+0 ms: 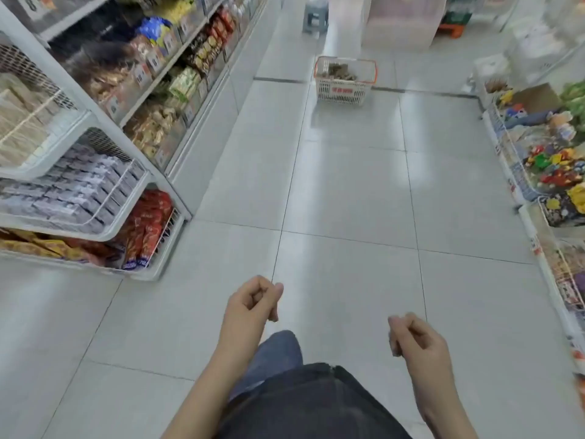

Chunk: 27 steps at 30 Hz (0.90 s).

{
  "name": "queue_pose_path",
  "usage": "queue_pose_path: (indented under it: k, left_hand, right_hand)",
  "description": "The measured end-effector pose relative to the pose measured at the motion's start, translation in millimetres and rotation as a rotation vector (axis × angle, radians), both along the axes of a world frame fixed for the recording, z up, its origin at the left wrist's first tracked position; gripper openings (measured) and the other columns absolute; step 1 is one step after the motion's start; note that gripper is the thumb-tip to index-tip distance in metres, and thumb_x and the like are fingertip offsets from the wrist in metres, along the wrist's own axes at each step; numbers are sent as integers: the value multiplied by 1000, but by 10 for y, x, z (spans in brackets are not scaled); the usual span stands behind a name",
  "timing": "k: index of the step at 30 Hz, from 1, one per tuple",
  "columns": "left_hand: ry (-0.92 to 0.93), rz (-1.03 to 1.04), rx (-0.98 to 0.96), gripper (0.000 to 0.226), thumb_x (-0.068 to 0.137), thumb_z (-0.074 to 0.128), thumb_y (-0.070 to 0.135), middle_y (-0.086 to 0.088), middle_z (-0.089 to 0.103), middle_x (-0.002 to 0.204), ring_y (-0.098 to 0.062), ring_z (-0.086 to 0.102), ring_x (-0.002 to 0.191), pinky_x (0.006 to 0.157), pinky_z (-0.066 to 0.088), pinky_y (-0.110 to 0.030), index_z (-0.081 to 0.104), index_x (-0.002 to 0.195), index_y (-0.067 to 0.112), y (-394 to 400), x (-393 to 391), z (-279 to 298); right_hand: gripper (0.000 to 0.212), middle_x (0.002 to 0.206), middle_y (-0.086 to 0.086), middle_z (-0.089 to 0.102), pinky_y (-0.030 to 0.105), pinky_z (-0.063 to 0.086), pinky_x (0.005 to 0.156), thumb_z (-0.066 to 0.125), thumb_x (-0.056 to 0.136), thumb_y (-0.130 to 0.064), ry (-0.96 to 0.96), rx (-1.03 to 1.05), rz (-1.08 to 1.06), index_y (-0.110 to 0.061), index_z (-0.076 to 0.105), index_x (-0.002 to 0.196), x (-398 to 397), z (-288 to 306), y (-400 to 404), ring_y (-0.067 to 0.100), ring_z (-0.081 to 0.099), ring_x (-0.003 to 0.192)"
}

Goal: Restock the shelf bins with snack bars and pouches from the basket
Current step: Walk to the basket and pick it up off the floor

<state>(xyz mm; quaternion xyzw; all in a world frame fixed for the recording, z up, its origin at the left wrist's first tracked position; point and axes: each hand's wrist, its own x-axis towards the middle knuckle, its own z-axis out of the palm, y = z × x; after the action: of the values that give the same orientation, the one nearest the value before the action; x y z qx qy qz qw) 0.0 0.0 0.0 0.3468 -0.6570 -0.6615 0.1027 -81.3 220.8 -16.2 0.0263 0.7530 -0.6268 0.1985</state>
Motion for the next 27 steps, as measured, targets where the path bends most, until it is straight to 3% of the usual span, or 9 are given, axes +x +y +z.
queue_pose_path:
  k: [4, 9, 11, 15, 19, 27]
  left_hand:
    - [-3, 111, -23, 32, 90, 59, 11, -7, 45, 54, -15, 42, 56, 62, 36, -30, 49, 60, 10, -219, -20, -71]
    - [-16, 178, -41, 34, 68, 61, 46, -6, 46, 56, -14, 43, 57, 63, 36, -32, 50, 60, 16, -576, -250, -148]
    - [-19, 182, -34, 37, 66, 60, 49, -7, 46, 58, -15, 43, 58, 65, 36, -33, 49, 61, 14, -793, -490, -161]
    - [-3, 145, -45, 26, 75, 62, 37, -5, 47, 57, -18, 42, 60, 65, 36, -32, 52, 60, 17, -1411, -1230, -97]
    - [23, 110, -33, 24, 70, 61, 45, 1, 47, 54, -15, 44, 59, 64, 40, -24, 53, 58, 26, -2008, -2121, -39]
    - [105, -33, -61, 26, 92, 56, 11, -7, 45, 60, -8, 45, 56, 60, 42, -12, 50, 67, 12, -2674, -4084, 90]
  right_hand:
    - [43, 55, 3, 39, 19, 35, 56, 58, 92, -12, 54, -18, 65, -16, 43, 53, -434, 28, -338, 14, 36, 56]
    - [39, 57, 6, 39, 11, 35, 54, 60, 92, -12, 114, -58, 111, -9, 42, 58, -1122, 5, -970, 12, 37, 56]
    - [38, 57, 6, 38, 13, 35, 53, 61, 92, -12, 120, -62, 137, -5, 42, 60, -1447, -13, -1272, 12, 36, 56]
    - [39, 58, 8, 37, 13, 34, 53, 63, 91, -12, 108, -66, 177, 1, 40, 62, -2070, 14, -1884, 11, 34, 55]
    - [38, 57, 5, 37, 12, 33, 52, 64, 89, -10, 70, -44, 123, -1, 41, 61, -2570, -19, -2307, 10, 34, 54]
    - [37, 51, -1, 39, 13, 33, 49, 64, 86, -5, 33, 57, -91, -3, 43, 57, -3497, -40, -2426, 6, 36, 51]
